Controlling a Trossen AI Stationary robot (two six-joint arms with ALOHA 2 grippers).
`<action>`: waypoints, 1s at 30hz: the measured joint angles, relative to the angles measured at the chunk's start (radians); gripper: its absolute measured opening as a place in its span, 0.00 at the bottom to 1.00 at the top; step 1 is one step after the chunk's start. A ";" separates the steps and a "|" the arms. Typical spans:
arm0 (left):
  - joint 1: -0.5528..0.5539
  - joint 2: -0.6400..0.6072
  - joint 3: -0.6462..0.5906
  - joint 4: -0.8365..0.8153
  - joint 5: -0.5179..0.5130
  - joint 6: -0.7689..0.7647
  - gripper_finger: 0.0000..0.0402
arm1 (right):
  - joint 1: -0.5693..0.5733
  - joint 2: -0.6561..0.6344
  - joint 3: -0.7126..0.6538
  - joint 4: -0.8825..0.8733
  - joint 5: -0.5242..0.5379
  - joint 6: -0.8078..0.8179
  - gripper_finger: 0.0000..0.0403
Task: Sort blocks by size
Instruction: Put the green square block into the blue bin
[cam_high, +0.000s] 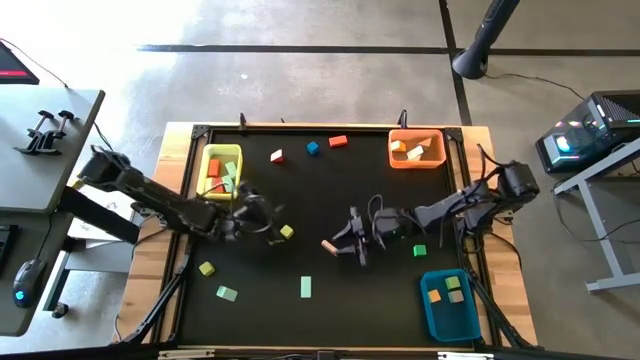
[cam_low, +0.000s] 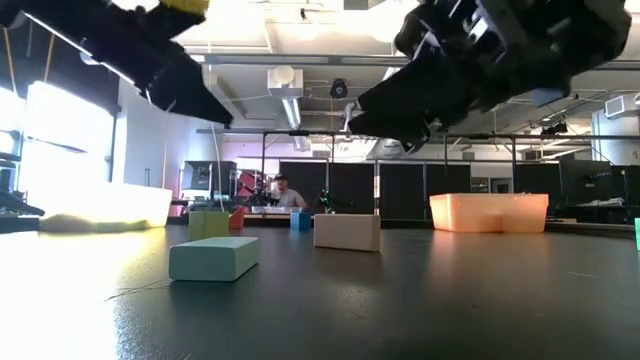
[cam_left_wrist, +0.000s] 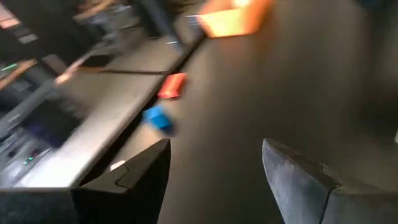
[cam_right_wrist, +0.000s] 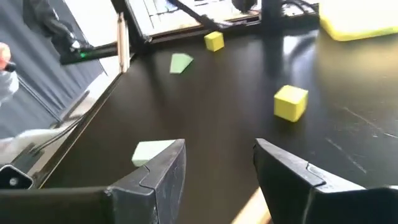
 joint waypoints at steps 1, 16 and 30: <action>0.000 0.028 0.000 0.052 0.043 0.040 0.60 | 0.018 -0.011 0.013 -0.053 0.025 -0.001 0.46; 0.055 0.385 0.000 0.593 0.454 0.298 0.60 | 0.123 -0.182 0.403 -1.850 0.025 0.640 0.59; 0.053 0.399 0.000 0.567 0.456 0.273 0.60 | 0.150 -0.359 0.028 -1.549 -0.097 1.074 0.78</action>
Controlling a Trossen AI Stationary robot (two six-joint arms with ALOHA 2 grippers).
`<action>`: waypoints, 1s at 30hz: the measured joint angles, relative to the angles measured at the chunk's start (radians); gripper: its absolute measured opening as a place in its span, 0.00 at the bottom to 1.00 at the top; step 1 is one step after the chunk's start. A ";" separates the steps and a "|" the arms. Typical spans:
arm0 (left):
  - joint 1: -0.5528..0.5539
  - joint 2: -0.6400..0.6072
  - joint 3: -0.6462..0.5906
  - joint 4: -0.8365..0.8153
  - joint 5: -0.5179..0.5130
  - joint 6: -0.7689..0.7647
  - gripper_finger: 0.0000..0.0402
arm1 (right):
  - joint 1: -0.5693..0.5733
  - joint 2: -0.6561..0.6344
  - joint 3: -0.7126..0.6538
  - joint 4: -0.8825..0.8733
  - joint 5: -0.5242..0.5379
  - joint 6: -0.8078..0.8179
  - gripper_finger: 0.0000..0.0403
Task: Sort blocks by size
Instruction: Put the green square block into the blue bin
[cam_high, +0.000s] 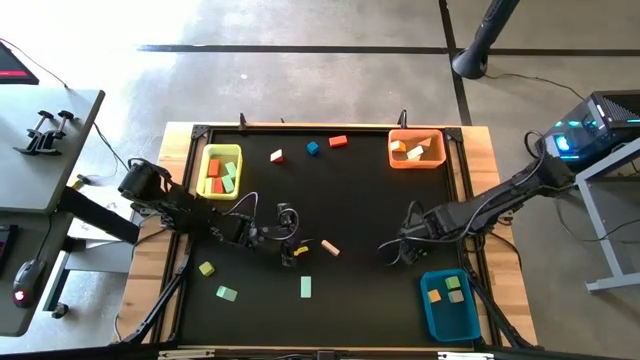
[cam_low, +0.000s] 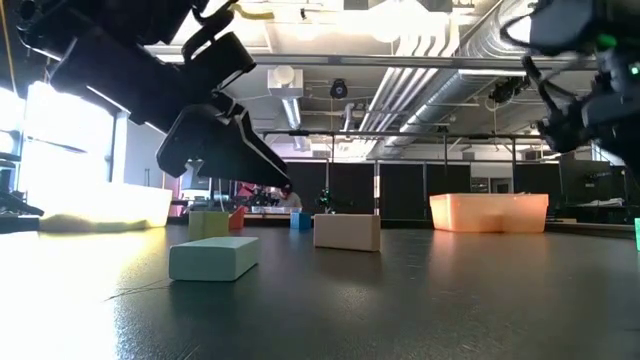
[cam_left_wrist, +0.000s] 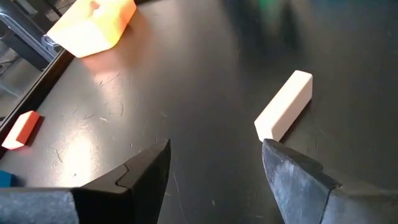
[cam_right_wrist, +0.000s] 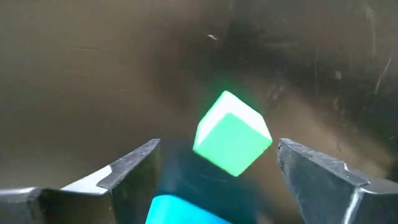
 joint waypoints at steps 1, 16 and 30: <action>0.000 0.000 0.000 0.001 0.000 0.000 0.60 | 0.000 0.000 -0.015 0.016 0.000 0.020 0.78; 0.001 0.000 0.000 0.002 -0.003 -0.004 0.60 | 0.018 0.001 -0.023 0.037 0.099 0.052 0.32; 0.015 -0.001 0.000 0.056 0.006 0.068 0.60 | 0.454 0.009 0.464 -0.154 0.255 0.503 0.32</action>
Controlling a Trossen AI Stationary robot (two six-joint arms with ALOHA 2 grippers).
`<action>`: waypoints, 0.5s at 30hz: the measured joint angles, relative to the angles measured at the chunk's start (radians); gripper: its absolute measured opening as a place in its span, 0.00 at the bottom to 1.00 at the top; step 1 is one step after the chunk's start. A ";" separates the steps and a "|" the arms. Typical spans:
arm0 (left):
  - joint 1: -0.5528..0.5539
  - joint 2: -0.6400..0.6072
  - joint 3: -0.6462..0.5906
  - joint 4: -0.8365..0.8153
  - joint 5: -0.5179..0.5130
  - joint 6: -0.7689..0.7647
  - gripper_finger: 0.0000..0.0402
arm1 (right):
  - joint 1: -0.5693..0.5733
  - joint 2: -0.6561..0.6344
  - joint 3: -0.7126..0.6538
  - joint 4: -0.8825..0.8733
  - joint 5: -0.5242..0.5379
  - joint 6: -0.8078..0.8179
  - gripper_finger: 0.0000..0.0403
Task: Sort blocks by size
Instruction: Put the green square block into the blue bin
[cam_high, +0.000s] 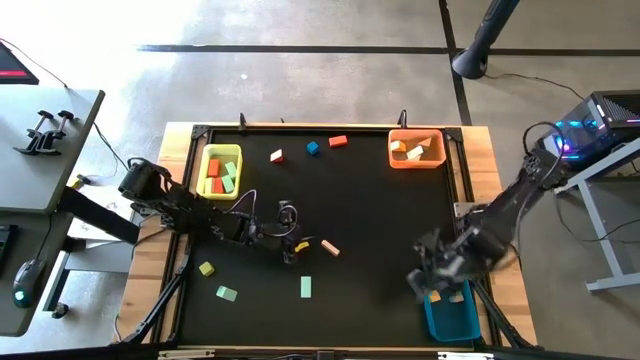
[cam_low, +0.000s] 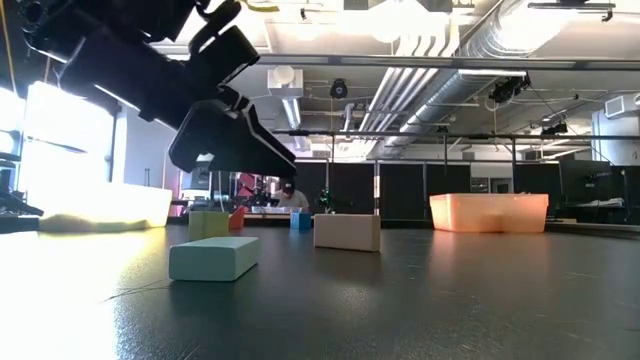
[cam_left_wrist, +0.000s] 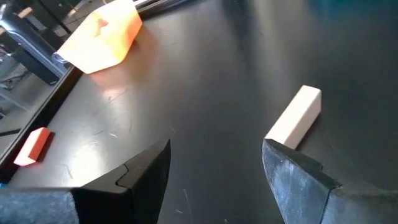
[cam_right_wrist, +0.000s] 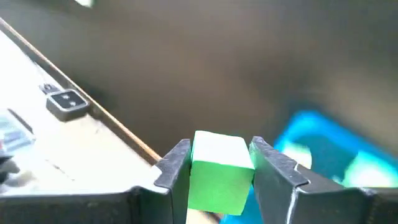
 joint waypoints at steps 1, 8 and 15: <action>0.000 0.000 0.000 0.000 0.004 0.000 0.60 | 0.044 0.013 -0.003 -0.008 -0.011 0.082 0.32; -0.004 0.000 0.000 -0.002 0.017 -0.015 0.60 | 0.264 0.142 -0.070 0.071 -0.286 0.498 0.38; -0.004 0.000 0.000 0.000 0.020 -0.027 0.60 | 0.272 0.180 -0.073 0.061 -0.177 0.476 0.61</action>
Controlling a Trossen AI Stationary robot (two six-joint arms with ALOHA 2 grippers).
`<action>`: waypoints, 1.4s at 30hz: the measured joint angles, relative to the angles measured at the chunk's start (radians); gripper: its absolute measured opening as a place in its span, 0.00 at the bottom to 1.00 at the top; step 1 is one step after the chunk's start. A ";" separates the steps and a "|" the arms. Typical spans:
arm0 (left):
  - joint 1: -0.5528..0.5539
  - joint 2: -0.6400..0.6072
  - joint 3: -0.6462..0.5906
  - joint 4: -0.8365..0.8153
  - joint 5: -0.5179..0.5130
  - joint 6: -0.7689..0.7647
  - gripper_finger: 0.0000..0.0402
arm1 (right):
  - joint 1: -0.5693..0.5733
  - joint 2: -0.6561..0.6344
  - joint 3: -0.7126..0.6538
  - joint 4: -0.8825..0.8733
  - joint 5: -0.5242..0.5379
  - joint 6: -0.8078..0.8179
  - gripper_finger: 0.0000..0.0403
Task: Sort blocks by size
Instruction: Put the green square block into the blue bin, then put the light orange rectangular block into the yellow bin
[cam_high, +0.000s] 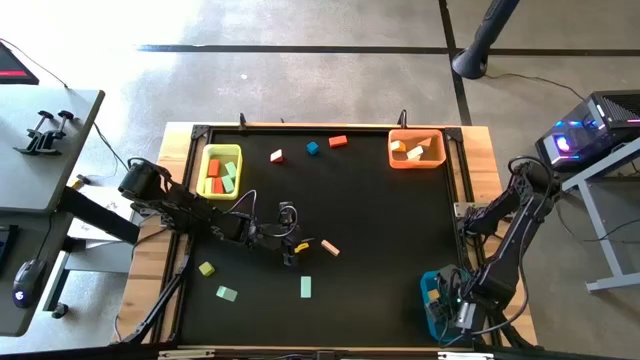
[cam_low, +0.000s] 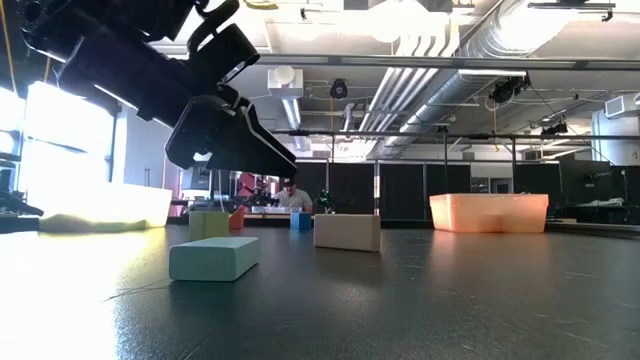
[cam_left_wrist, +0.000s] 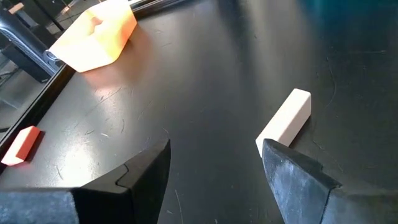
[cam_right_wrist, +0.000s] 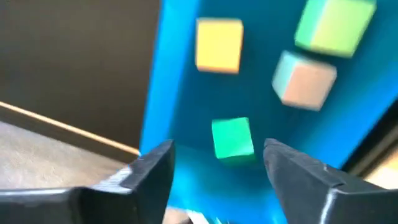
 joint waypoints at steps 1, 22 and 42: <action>0.000 0.000 0.000 0.002 0.000 0.000 0.60 | -0.003 -0.003 0.000 -0.015 0.012 -0.007 0.63; -0.051 -0.141 0.038 -0.181 0.096 0.060 0.60 | -0.500 0.023 0.000 0.362 0.606 -1.357 0.67; -0.051 -0.196 -0.140 -0.214 0.006 -0.193 0.60 | -0.691 0.495 -0.001 0.907 0.671 -1.567 0.63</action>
